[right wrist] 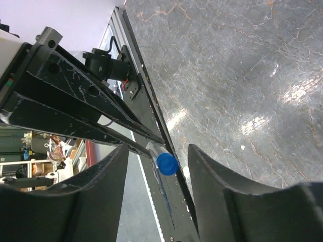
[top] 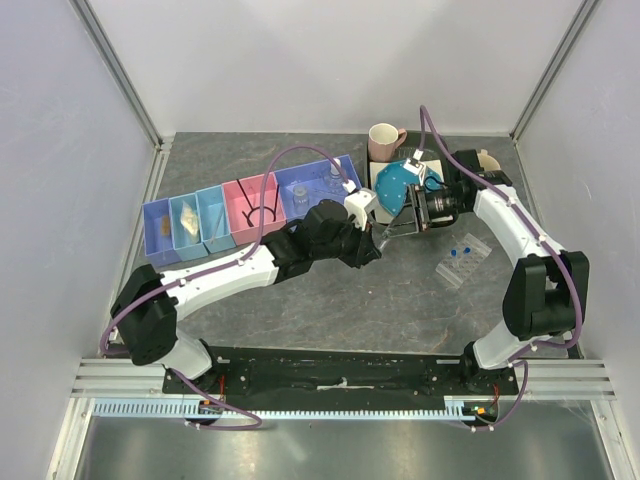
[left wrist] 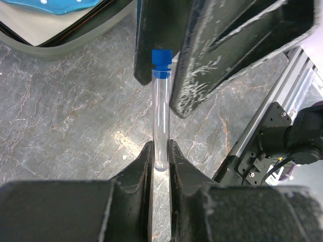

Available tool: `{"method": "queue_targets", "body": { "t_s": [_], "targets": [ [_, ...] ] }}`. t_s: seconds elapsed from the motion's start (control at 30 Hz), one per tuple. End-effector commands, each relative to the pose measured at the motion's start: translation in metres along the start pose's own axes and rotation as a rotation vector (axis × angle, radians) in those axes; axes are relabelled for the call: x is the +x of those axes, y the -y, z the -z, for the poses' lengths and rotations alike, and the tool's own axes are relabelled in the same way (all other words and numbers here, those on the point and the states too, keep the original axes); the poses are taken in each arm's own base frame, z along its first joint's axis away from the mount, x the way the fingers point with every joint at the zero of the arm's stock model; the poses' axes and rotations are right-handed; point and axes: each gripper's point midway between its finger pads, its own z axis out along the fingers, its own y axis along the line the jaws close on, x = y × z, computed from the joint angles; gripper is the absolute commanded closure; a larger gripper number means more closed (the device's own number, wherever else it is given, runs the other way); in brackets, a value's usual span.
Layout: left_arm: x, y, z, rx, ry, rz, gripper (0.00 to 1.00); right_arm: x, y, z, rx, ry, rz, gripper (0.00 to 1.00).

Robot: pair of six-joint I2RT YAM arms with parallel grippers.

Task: Organize the chemistry lab equipment

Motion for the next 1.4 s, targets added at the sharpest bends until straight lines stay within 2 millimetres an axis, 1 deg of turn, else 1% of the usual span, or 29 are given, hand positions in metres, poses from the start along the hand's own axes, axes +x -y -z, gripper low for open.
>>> {"method": "queue_targets", "body": {
  "t_s": [0.0,0.07,0.1,0.17,0.2,0.3,0.37,0.4,0.43,0.5,0.53,0.6,0.63,0.67,0.7,0.73,0.77,0.8,0.83,0.87,0.9,0.93,0.97,1.0,1.07,1.1,1.17,1.2,1.37],
  "targets": [
    [-0.032,0.017,0.012,0.059,0.111,0.011,0.97,-0.016,-0.009,-0.002,-0.024,0.021,0.038,0.48],
    [-0.03,0.018,0.011,0.065,0.107,0.012,0.97,-0.017,-0.008,-0.002,-0.018,0.021,0.034,0.55],
    [-0.03,0.018,0.011,0.065,0.107,0.012,0.97,-0.018,-0.009,-0.002,-0.018,0.021,0.033,0.62],
    [-0.028,0.017,0.011,0.066,0.101,0.011,0.96,-0.019,-0.008,-0.001,-0.008,0.021,0.034,0.69],
    [-0.028,0.017,0.01,0.065,0.1,0.013,0.96,-0.02,-0.009,0.0,-0.005,0.024,0.039,0.76],
    [-0.03,0.016,0.012,0.062,0.103,0.015,0.91,-0.022,-0.008,0.001,0.018,0.026,0.054,0.83],
    [-0.034,0.013,0.015,0.08,0.105,0.043,0.8,-0.022,-0.007,0.003,0.043,0.028,0.076,0.83],
    [-0.031,0.014,0.019,0.114,0.091,0.058,0.64,-0.023,-0.006,0.003,0.055,0.029,0.084,0.84],
    [-0.04,0.007,0.023,0.122,0.118,0.096,0.6,-0.023,-0.007,0.004,0.067,0.031,0.099,0.84],
    [-0.038,0.007,0.03,0.205,0.132,0.124,0.36,-0.022,-0.003,0.007,0.106,0.029,0.128,0.84],
    [-0.048,-0.001,0.04,0.217,0.171,0.155,0.33,-0.022,-0.003,0.009,0.125,0.029,0.147,0.84],
    [-0.047,-0.008,0.048,0.231,0.199,0.173,0.24,-0.018,0.007,0.014,0.192,0.017,0.19,0.84],
    [-0.053,-0.014,0.056,0.218,0.227,0.175,0.1,-0.015,0.006,0.017,0.218,0.013,0.217,0.84],
    [-0.054,-0.017,0.059,0.205,0.238,0.168,0.06,-0.011,0.01,0.019,0.244,0.004,0.222,0.84],
    [-0.054,-0.024,0.061,0.169,0.248,0.162,0.05,-0.008,0.019,0.025,0.304,-0.005,0.251,0.84],
    [-0.05,-0.031,0.063,0.131,0.236,0.14,0.05,-0.007,0.018,0.03,0.339,0.001,0.284,0.84],
    [-0.051,-0.034,0.069,0.103,0.24,0.125,0.05,-0.001,0.023,0.033,0.371,-0.007,0.29,0.84],
    [-0.056,-0.043,0.072,0.04,0.259,0.113,0.05,0.001,0.029,0.04,0.415,-0.009,0.32,0.84],
    [-0.046,-0.054,0.075,-0.021,0.222,0.086,0.03,0.002,0.03,0.052,0.49,0.003,0.355,0.84],
    [-0.044,-0.059,0.082,-0.067,0.209,0.072,0.02,0.006,0.036,0.057,0.532,0.013,0.364,0.83],
    [-0.051,-0.069,0.089,-0.139,0.23,0.053,0.01,0.005,0.04,0.068,0.576,0.036,0.374,0.83],
    [-0.046,-0.077,0.095,-0.189,0.208,0.024,0.01,0.007,0.042,0.079,0.641,0.064,0.398,0.83],
    [-0.05,-0.08,0.104,-0.22,0.232,0.003,0.01,0.006,0.047,0.093,0.694,0.097,0.39,0.83],
    [-0.051,-0.091,0.111,-0.282,0.248,-0.017,0.01,0.005,0.046,0.106,0.738,0.138,0.392,0.83],
    [-0.047,-0.103,0.12,-0.353,0.271,-0.019,0.01,0.008,0.057,0.123,0.814,0.174,0.367,0.83],
    [-0.05,-0.111,0.129,-0.405,0.307,-0.011,0.01,0.008,0.06,0.138,0.859,0.206,0.35,0.83],
    [-0.045,-0.12,0.135,-0.448,0.335,0.009,0.01,0.011,0.067,0.156,0.923,0.236,0.323,0.83],
    [-0.047,-0.122,0.142,-0.466,0.371,0.024,0.01,0.011,0.066,0.162,0.949,0.252,0.329,0.83],
    [-0.038,-0.119,0.14,-0.424,0.392,0.032,0.01,0.014,0.078,0.19,1.082,0.305,0.286,0.81]
  ]
}}
